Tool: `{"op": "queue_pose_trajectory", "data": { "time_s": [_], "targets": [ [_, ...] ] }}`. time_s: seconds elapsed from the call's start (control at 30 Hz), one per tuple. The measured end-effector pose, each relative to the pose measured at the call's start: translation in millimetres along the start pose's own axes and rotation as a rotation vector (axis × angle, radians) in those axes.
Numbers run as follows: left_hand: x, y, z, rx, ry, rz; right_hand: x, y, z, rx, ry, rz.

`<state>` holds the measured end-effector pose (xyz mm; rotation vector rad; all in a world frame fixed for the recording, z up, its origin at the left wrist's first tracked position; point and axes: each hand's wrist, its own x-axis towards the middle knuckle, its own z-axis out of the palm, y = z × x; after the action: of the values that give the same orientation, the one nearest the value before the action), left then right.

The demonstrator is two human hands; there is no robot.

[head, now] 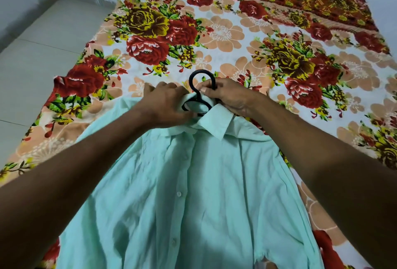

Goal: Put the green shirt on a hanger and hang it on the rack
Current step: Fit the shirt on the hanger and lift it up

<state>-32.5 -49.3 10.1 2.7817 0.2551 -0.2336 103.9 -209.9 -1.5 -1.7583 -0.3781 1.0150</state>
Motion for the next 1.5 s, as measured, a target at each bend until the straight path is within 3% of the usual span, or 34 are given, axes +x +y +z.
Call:
{"op": "queue_pose_trajectory", "data": {
  "time_s": [0.07, 0.13, 0.2, 0.3, 0.43, 0.6, 0.83, 1.13, 1.23, 1.33, 1.43, 1.5],
  "targets": [
    [4, 2, 10, -0.074, 0.088, -0.012, -12, 4, -2, -0.075, 0.018, -0.017],
    [4, -1, 19, -0.169, 0.154, 0.002, -25, 9, -5, -0.374, 0.131, 0.003],
    [2, -3, 24, -0.21, 0.215, 0.033, -35, 16, -9, -0.556, 0.247, 0.138],
    [0, -4, 27, -0.266, 0.291, 0.078, -42, 21, -11, -0.411, 0.245, 0.311],
    [-1, -3, 30, -0.335, 0.343, 0.078, -46, 20, -5, -0.123, 0.39, 0.154],
    [-1, -1, 32, -0.388, 0.369, 0.046, -53, 18, -2, 0.244, 0.454, 0.064],
    [-3, -1, 33, -0.399, 0.386, 0.041, -67, 23, 0, 0.248, 0.413, 0.211],
    [0, -4, 37, -0.414, 0.422, 0.034, -81, 21, -10, 0.795, 0.289, 0.165],
    [2, -5, 37, -0.405, 0.433, 0.02, -87, 28, -14, 0.746, 0.231, 0.258],
    [2, -4, 38, -0.398, 0.454, 0.028, -90, 34, -13, 0.523, 0.143, 0.257],
    [1, -6, 40, -0.388, 0.458, 0.031, -87, 33, -10, 0.35, 0.246, 0.186],
    [1, -7, 41, -0.386, 0.472, 0.029, -82, 32, -8, 0.37, 0.336, 0.137]
  ]
}}
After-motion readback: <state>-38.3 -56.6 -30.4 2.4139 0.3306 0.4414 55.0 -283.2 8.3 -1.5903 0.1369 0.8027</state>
